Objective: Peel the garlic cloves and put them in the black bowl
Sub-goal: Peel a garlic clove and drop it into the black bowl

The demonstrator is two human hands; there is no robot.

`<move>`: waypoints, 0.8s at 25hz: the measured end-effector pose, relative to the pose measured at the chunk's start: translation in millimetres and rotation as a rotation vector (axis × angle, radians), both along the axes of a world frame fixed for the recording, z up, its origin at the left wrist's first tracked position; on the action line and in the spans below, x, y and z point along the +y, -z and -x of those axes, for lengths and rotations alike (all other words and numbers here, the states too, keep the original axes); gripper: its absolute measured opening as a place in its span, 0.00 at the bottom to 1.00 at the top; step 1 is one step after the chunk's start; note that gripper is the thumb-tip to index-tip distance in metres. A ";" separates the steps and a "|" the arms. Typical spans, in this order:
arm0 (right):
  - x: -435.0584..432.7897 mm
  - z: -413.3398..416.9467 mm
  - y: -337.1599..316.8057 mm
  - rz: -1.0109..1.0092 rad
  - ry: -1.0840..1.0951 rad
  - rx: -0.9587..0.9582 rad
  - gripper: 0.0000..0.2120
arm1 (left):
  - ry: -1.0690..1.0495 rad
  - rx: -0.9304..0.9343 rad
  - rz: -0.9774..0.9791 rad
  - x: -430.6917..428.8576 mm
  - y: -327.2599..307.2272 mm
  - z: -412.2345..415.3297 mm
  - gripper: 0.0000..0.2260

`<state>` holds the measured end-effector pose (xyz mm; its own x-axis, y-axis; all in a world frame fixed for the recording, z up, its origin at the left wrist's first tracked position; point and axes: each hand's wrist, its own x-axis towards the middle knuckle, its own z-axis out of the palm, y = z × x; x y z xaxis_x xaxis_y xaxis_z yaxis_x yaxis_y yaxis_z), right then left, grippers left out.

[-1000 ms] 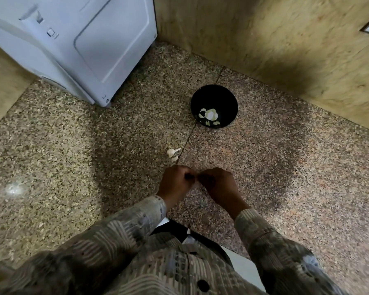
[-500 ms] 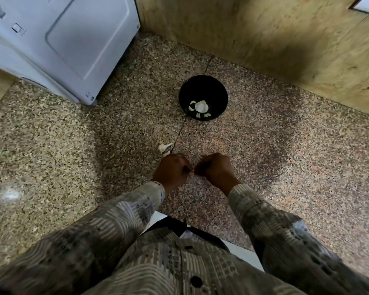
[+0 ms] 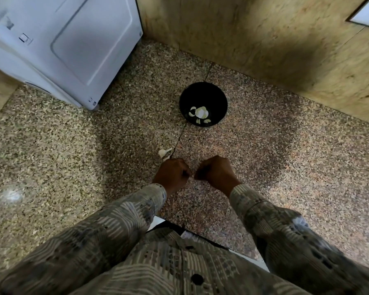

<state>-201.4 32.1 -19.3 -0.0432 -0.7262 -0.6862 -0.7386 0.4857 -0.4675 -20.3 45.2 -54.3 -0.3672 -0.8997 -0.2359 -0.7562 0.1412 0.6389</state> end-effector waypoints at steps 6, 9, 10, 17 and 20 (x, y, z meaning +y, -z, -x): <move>1.2 0.4 3.6 0.005 -0.082 0.032 0.04 | -0.020 -0.005 -0.013 0.8 -1.0 0.5 0.06; 15.2 -0.6 5.5 0.109 0.001 -0.022 0.02 | -0.039 -0.011 -0.032 2.2 -8.1 2.2 0.08; 21.8 0.8 6.3 0.134 0.003 -0.067 0.01 | -0.049 -0.004 -0.041 3.6 -10.2 2.9 0.10; 44.0 18.1 -23.0 0.083 0.340 -0.433 0.03 | -0.422 0.374 -0.315 24.8 -38.1 20.3 0.03; 52.6 25.3 -40.8 0.166 0.364 -0.732 0.03 | -0.870 0.999 -0.846 34.2 -69.5 36.7 0.04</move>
